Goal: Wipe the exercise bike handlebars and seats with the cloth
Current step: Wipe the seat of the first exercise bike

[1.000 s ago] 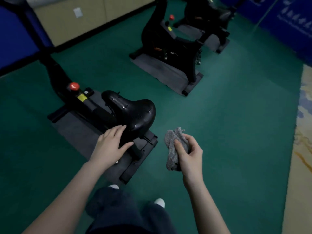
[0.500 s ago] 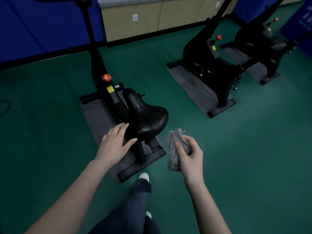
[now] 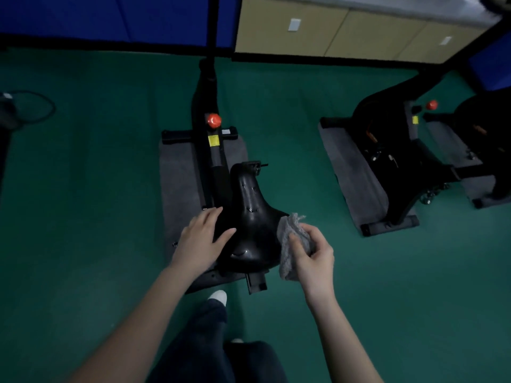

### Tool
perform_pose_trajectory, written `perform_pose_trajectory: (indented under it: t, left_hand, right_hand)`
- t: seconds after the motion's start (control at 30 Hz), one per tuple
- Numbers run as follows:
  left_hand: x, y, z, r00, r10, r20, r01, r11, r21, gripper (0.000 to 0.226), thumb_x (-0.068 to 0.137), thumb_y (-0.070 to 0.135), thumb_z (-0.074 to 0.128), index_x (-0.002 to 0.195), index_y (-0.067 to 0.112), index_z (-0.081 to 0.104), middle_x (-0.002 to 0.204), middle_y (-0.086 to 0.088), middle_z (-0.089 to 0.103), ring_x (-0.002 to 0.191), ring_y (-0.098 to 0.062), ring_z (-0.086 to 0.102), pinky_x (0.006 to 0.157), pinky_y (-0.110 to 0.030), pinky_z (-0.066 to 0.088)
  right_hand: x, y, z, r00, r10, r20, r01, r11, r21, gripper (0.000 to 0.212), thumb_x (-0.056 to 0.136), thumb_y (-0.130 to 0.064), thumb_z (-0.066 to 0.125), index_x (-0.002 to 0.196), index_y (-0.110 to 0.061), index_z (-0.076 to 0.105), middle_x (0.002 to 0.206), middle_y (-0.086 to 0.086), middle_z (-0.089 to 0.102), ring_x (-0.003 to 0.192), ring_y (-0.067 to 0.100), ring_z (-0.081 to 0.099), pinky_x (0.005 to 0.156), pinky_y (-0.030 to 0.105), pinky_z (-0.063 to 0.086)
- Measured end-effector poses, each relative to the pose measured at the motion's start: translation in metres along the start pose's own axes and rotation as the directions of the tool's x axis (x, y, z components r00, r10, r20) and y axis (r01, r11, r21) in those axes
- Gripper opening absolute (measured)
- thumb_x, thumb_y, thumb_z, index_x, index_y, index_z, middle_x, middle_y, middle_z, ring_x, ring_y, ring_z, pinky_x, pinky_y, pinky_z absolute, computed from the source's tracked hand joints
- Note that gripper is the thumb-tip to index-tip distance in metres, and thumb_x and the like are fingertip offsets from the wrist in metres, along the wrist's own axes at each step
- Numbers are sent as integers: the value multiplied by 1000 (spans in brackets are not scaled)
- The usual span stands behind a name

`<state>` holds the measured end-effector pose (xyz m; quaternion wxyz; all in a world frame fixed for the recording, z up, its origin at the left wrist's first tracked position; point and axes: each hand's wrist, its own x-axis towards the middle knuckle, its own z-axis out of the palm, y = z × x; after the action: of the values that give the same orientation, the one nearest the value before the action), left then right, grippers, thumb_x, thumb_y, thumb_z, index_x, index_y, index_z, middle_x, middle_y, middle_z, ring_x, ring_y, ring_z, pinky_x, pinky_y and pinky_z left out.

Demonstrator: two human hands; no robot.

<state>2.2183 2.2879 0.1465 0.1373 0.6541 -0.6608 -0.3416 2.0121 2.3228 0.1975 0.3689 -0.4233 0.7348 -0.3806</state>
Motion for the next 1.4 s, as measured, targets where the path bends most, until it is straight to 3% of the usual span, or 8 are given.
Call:
perform_pose_trajectory:
  t: [0.2, 0.33, 0.57, 0.87, 1.0, 1.1, 1.23, 1.4]
  left_hand:
    - [11, 8, 17, 995, -66, -70, 60, 995, -76, 62, 92, 50, 46, 144, 17, 36, 145, 0, 41, 134, -20, 35, 110, -38, 28]
    - [18, 11, 28, 984, -150, -92, 132, 976, -172, 60, 91, 51, 48, 143, 21, 38, 143, 2, 44, 132, -18, 37, 111, -37, 28]
    - [21, 21, 57, 936, -307, -171, 208, 876, -435, 62, 84, 62, 54, 133, 25, 51, 131, 7, 53, 124, -13, 47, 106, -35, 36]
    - [25, 15, 78, 890, -403, -215, 202, 769, -606, 74, 68, 74, 48, 121, 24, 60, 122, 9, 58, 118, -9, 50, 106, -39, 38]
    - [25, 17, 75, 887, -413, -207, 195, 741, -642, 61, 65, 74, 50, 113, 38, 60, 121, 13, 57, 118, -7, 49, 107, -37, 37]
    - [26, 16, 72, 887, -420, -193, 192, 715, -672, 48, 62, 75, 52, 103, 51, 55, 120, 18, 56, 118, -2, 48, 108, -33, 36]
    - [26, 13, 75, 888, -418, -190, 174, 689, -704, 46, 62, 75, 59, 102, 52, 56, 119, 20, 56, 117, -1, 49, 107, -33, 37]
    - [26, 11, 77, 897, -391, -206, 136, 687, -714, 46, 61, 72, 55, 101, 50, 57, 116, 24, 55, 115, 4, 50, 106, -26, 36]
  right_hand:
    - [65, -30, 24, 966, -217, 143, 240, 955, -176, 20, 88, -5, 63, 106, -13, 67, 104, 4, 65, 100, 17, 61, 91, 25, 46]
    - [111, -46, 53, 856, -449, 256, 511, 807, -294, 23, 88, -3, 61, 109, -7, 67, 103, 6, 61, 97, 20, 58, 84, 19, 41]
    - [157, -35, 89, 439, -628, 643, 896, 358, -262, 23, 85, -6, 62, 107, -8, 69, 114, 5, 60, 107, 28, 48, 77, 40, 52]
    - [167, -5, 62, -102, -576, 811, 979, 87, 185, 24, 89, -8, 52, 106, -7, 69, 117, 3, 64, 103, 25, 41, 82, 37, 49]
    - [184, -26, 85, -104, -604, 791, 994, -31, 107, 23, 87, -6, 56, 106, -7, 70, 111, 5, 66, 99, 30, 48, 81, 41, 46]
    - [190, -47, 113, 36, -568, 822, 999, -13, -52, 29, 84, -14, 49, 104, -13, 69, 101, 2, 67, 100, 30, 52, 84, 38, 34]
    - [193, -75, 144, 223, -303, 927, 973, 122, -195, 26, 86, -11, 46, 103, -9, 66, 101, 13, 64, 96, 34, 58, 80, 37, 45]
    - [172, -69, 138, -129, -64, 990, 983, -143, 119, 29, 83, -8, 47, 104, -11, 66, 100, 11, 64, 97, 34, 60, 82, 40, 50]
